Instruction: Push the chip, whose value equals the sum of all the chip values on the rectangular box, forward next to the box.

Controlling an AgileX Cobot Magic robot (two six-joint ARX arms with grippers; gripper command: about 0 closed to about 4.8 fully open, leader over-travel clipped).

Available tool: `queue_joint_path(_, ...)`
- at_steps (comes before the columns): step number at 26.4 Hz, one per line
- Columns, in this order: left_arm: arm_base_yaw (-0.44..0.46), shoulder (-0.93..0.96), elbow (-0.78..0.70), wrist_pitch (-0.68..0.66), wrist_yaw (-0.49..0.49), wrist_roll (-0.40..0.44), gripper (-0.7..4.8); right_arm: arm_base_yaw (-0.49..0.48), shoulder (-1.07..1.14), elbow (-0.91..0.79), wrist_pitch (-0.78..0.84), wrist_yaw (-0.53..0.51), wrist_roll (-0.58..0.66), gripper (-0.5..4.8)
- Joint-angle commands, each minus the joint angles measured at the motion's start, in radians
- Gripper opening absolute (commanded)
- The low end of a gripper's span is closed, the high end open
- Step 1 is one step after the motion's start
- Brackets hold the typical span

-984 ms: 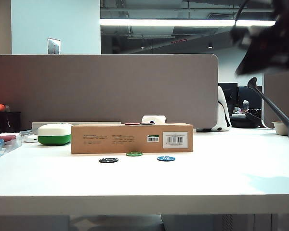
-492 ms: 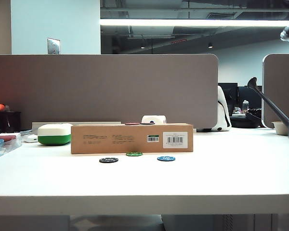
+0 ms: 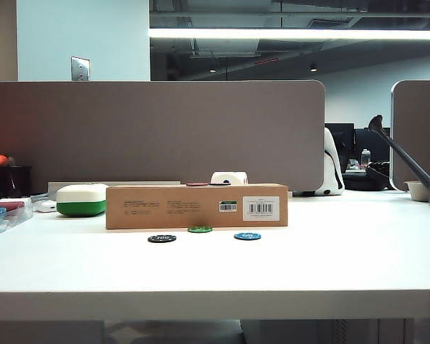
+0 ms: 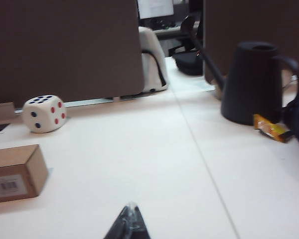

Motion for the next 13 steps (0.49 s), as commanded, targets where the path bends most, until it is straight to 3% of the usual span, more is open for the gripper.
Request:
queue_joint_path(1, 0.002, 0.0, 0.003, 0.009, -0.002, 0.0, -0.05, -0.011, -0.06, -0.01, -0.056, 0.0, -0.033, -0.06)
queue_joint_path(13, 0.002, 0.0, 0.003, 0.009, -0.002, 0.0, -0.05, -0.005, -0.159, -0.06, -0.111, -0.065, -0.047, -0.06)
